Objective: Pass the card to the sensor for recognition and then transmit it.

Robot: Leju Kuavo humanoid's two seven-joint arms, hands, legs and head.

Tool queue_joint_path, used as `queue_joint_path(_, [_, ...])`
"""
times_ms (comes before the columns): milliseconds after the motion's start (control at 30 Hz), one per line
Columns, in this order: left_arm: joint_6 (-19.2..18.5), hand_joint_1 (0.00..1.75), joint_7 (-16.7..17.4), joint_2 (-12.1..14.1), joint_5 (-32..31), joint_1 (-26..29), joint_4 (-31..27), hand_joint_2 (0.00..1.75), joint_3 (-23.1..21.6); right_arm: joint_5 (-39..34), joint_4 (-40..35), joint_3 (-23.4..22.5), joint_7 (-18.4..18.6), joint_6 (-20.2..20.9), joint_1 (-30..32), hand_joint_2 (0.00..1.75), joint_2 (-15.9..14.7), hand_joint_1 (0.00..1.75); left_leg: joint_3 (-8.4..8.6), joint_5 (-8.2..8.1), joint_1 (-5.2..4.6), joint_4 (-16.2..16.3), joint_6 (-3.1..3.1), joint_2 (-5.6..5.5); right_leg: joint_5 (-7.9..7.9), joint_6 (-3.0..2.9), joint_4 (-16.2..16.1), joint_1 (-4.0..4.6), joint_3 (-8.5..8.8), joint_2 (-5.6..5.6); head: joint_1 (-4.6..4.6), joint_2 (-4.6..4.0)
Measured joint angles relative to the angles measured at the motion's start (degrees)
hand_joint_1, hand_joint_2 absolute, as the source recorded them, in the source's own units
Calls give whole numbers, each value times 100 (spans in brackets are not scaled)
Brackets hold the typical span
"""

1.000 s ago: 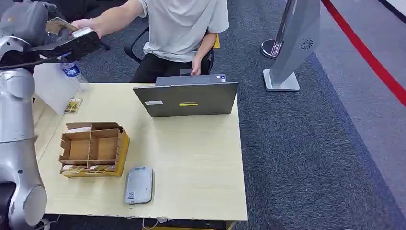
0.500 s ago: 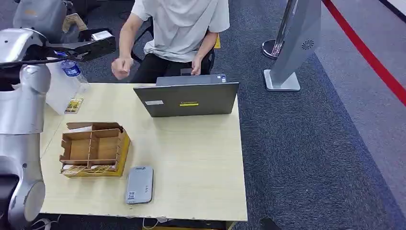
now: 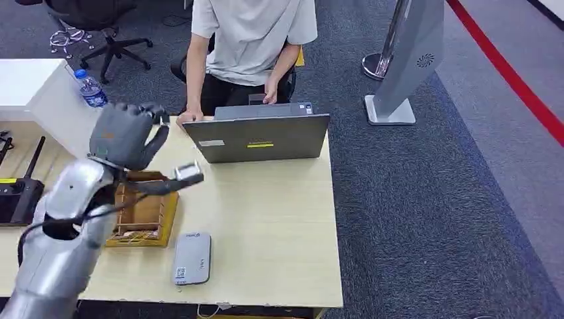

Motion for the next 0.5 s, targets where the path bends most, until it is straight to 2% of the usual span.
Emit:
queue_joint_path(100, [507,175,-41,350,-101,844,-546,175,-291,2,2,-116,44,-42,60,0,-13,0,-8,0,2,0,0,-10,-8,0,0,1,-3,-12,0,0])
queue_joint_path(200, [666,175,-46,574,-173,1389,-948,175,-548,2,2,-219,50,-85,65,0,-20,0,-9,0,1,0,0,-12,-8,1,0,1,0,-16,0,0])
queue_joint_path(400, [593,175,149,902,-369,2040,-1262,175,-824,2,2,-383,50,-129,71,0,-24,0,-6,1,1,0,1,-13,-3,3,-1,1,4,-18,2,0])
queue_joint_path(500, [331,175,276,1086,-295,2303,-1265,175,-837,2,2,-433,50,-133,69,0,-39,0,-5,2,1,0,1,-14,-3,3,0,1,4,-18,2,0])
